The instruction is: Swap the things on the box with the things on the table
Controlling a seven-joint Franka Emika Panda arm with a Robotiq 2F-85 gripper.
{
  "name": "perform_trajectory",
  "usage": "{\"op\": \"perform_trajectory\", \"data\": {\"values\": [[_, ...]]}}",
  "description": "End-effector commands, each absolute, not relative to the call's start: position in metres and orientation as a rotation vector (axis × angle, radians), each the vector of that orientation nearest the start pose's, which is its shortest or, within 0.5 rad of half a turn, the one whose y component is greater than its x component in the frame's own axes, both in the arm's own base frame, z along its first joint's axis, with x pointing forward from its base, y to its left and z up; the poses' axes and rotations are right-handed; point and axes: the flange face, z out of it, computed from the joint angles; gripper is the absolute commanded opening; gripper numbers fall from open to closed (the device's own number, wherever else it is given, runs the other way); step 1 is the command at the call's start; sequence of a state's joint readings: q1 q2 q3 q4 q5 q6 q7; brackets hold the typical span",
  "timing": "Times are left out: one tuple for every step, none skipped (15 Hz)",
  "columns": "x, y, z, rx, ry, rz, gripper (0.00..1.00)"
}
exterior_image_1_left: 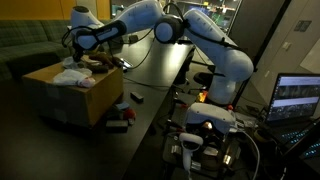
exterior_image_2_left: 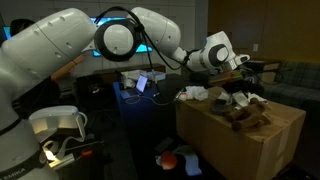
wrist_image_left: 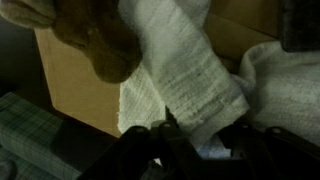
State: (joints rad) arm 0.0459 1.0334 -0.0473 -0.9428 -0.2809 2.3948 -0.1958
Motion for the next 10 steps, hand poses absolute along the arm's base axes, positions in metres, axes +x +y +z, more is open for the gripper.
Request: {"op": "perform_trajectory", "data": {"values": [[0.827, 0.018, 0.302, -3.258, -0.721, -0.676, 0.14], [0.827, 0.02, 0.304, -3.247, -0.735, -0.676, 0.08], [0.826, 0.024, 0.308, -3.236, -0.746, -0.685, 0.01], [0.826, 0.028, 0.312, -3.224, -0.757, -0.695, 0.0], [0.826, 0.031, 0.316, -3.214, -0.763, -0.71, 0.0], [0.825, 0.034, 0.321, -3.202, -0.77, -0.722, 0.02], [0.825, 0.039, 0.327, -3.191, -0.773, -0.737, 0.02], [0.824, 0.042, 0.334, -3.183, -0.773, -0.754, 0.02], [0.824, 0.046, 0.341, -3.182, -0.77, -0.776, 0.02], [0.823, 0.048, 0.346, -3.178, -0.775, -0.787, 0.02]]}}
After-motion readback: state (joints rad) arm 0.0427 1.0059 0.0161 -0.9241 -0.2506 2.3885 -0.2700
